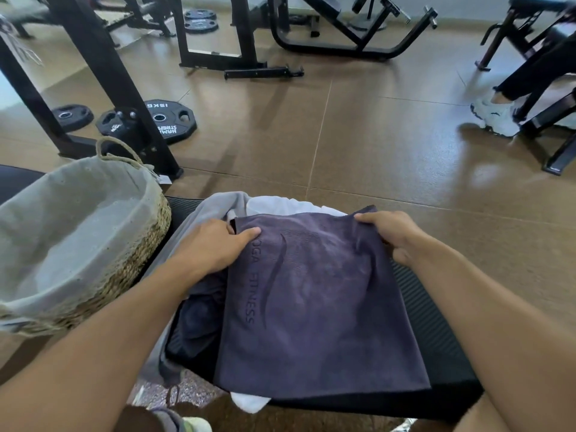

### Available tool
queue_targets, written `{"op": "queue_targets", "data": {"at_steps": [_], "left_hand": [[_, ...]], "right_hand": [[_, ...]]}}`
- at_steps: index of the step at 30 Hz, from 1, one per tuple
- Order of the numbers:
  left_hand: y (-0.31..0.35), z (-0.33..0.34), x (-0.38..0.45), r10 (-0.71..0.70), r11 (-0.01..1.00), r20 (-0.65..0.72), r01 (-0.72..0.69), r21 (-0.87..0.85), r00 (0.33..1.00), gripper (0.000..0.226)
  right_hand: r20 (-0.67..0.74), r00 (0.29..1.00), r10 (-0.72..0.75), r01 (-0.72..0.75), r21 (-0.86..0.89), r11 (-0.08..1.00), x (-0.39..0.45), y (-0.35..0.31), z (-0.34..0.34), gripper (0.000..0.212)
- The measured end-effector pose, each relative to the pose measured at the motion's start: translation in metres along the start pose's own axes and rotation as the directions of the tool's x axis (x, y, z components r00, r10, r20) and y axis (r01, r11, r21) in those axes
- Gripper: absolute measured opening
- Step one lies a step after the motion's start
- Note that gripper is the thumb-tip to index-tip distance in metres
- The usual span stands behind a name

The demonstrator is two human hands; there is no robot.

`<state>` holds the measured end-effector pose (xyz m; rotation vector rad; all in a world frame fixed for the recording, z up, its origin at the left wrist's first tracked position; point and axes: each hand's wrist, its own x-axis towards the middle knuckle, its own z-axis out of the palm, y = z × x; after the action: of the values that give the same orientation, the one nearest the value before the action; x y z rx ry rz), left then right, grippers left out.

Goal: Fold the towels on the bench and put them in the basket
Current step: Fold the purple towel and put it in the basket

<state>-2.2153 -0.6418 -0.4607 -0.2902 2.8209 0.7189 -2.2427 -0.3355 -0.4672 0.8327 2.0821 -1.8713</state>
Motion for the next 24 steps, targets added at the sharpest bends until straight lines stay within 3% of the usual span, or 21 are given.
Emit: {"op": "queue_targets", "data": {"at_steps": [5,7,10,12,15,18,21,24], "left_hand": [[0.008,0.002,0.009,-0.062,0.992,0.07,0.069,-0.109,0.996,0.059],[0.008,0.004,0.013,-0.101,0.961,0.072,0.116,-0.251,0.992,0.054],[0.008,0.004,0.016,-0.143,0.834,0.038,0.141,-0.533,0.989,0.037],[0.015,0.0,0.012,-0.122,0.814,-0.059,0.066,-0.577,0.991,0.028],[0.031,-0.008,-0.001,-0.046,0.794,-0.208,-0.091,-0.601,0.977,0.031],[0.051,-0.015,-0.023,0.117,0.674,-0.199,-0.225,-0.704,0.973,0.04],[0.067,-0.007,-0.049,0.266,0.654,-0.237,-0.356,-0.668,0.934,0.024],[0.077,0.004,-0.068,0.342,0.63,-0.266,-0.43,-0.646,0.901,0.027]], "right_hand": [[0.01,0.983,-0.184,0.183,0.07,0.981,-0.011,-0.008,0.01,0.015],[0.035,0.966,-0.256,0.252,0.084,0.964,-0.02,-0.011,0.016,0.011],[0.072,0.946,-0.318,0.315,0.048,0.948,-0.032,-0.011,0.02,0.009],[0.069,0.935,-0.348,0.348,0.008,0.937,-0.037,-0.011,0.02,0.011],[0.046,0.909,-0.414,0.416,-0.046,0.908,-0.049,-0.014,0.021,0.013],[0.025,0.866,-0.499,0.499,-0.089,0.862,-0.067,-0.016,0.027,0.012],[0.036,0.828,-0.559,0.559,-0.112,0.821,-0.087,-0.015,0.035,0.012],[0.061,0.815,-0.577,0.58,-0.108,0.808,-0.103,-0.009,0.041,0.012]]}}
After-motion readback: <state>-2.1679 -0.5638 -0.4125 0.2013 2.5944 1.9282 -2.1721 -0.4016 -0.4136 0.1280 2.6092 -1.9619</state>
